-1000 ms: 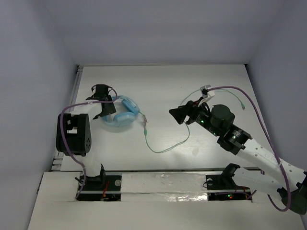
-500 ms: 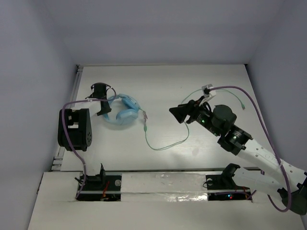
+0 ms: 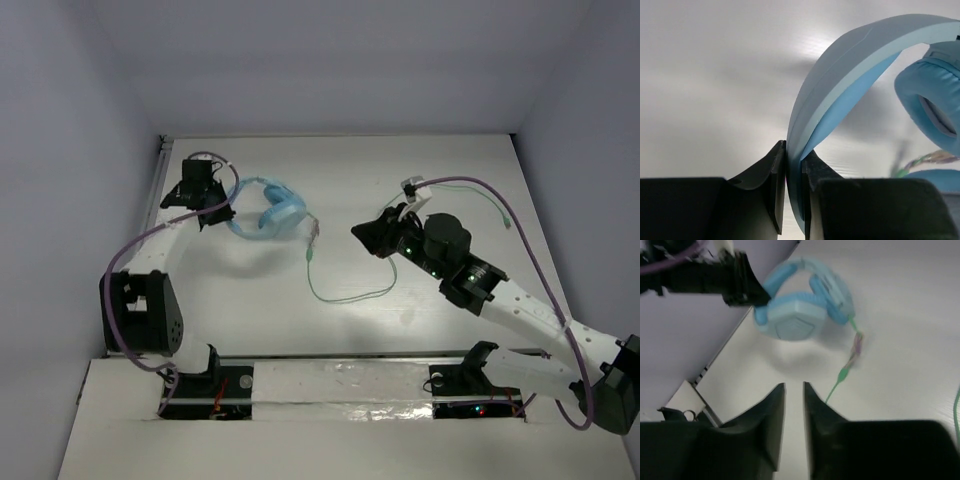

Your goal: Wrap the headphones

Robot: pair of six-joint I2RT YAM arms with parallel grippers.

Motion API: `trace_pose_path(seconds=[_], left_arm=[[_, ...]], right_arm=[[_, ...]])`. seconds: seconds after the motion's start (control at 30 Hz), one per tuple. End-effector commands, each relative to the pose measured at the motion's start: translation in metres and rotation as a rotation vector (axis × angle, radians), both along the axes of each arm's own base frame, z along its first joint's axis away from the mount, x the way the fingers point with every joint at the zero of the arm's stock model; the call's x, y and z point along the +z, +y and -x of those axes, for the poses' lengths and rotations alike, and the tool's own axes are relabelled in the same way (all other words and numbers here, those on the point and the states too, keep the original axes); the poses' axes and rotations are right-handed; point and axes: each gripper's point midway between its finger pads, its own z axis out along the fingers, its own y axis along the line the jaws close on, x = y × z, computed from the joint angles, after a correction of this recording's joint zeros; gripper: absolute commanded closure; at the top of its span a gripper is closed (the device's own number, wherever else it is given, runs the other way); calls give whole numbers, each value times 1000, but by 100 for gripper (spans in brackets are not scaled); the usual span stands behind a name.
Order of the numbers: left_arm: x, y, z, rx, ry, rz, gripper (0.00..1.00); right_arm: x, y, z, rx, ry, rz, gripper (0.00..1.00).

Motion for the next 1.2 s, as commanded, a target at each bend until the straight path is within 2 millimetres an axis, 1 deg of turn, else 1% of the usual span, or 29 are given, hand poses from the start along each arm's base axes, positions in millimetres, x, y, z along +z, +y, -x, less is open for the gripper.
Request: trace_pose_path(seconds=[0.0,0.07,0.1,0.13,0.17,0.2,0.27,0.3,0.33,0.37,0.4,0.43,0.47,0.5,0.53,0.57,0.63,0.67,0.7,0.77,0.8,0.83,0.9,0.93,0.97,1.0,1.03,1.13,1.17], left_arm=[[118,-36,-20,-117,-289,155,100],[138,-39,-19,-136,-328,164,100],[151,-42,-15,-155,-353,177,100],[164,-45,-15,-169,-380,186,100],[170,-48,-13,-189,-386,200,100],[182,-54,-10,-219,-410,224,100],[204,-63,-6,-265,-455,256,100],[207,-66,-4,-280,-458,268,100],[216,-69,-3,-294,-478,277,100],[226,-73,1,-319,-495,297,100],[235,-77,6,-342,-511,313,100],[241,-80,9,-354,-524,324,100],[246,-82,11,-363,-536,338,100],[256,-85,14,-374,-570,353,100],[262,-93,18,-391,-572,412,100],[271,-96,20,-403,-593,436,100],[296,-103,24,-430,-643,484,100],[306,-105,26,-441,-662,493,100],[325,-106,29,-453,-698,503,100],[342,-108,32,-463,-730,516,100],[350,-109,32,-469,-749,523,100],[363,-110,33,-481,-776,531,100],[372,-114,30,-496,-788,565,100],[378,-117,33,-519,-794,579,100],[381,-119,33,-527,-798,588,100],[385,-121,33,-538,-801,607,100],[386,-122,34,-543,-800,615,100],[398,-121,38,-563,-816,639,100],[400,-121,38,-562,-816,639,100]], right_arm=[[1,14,4,99,-74,32,71],[-5,20,6,146,-92,68,47],[-7,21,6,153,-97,77,33],[-10,22,6,161,-107,88,29],[-17,24,8,180,-102,101,26],[-21,26,9,196,-104,111,23],[-27,29,10,219,-111,127,21],[-29,29,8,215,-106,140,20],[-31,28,5,198,-106,149,20],[-31,17,-13,84,-118,159,19],[-32,15,-19,51,-129,165,15],[-31,15,-22,40,-152,157,14],[-33,16,-26,31,-158,160,13],[-37,23,-23,69,-157,157,13],[-48,32,-27,95,-132,172,13],[-52,34,-31,83,-121,171,13],[-61,32,-39,48,-123,177,14],[-66,25,-44,0,-121,193,15],[-66,19,-48,-20,-119,197,17],[-64,14,-48,-11,-126,176,19],[-66,19,-44,40,-125,166,20],[-68,22,-43,59,-120,167,20],[-84,32,-47,99,-86,209,23],[-90,33,-49,99,-74,225,24],[-92,31,-56,75,-74,230,24],[-97,33,-60,70,-75,229,24],[-102,30,-64,61,-65,235,24],[-103,27,-77,34,-67,226,25],[-102,29,-78,35,-73,223,25]])
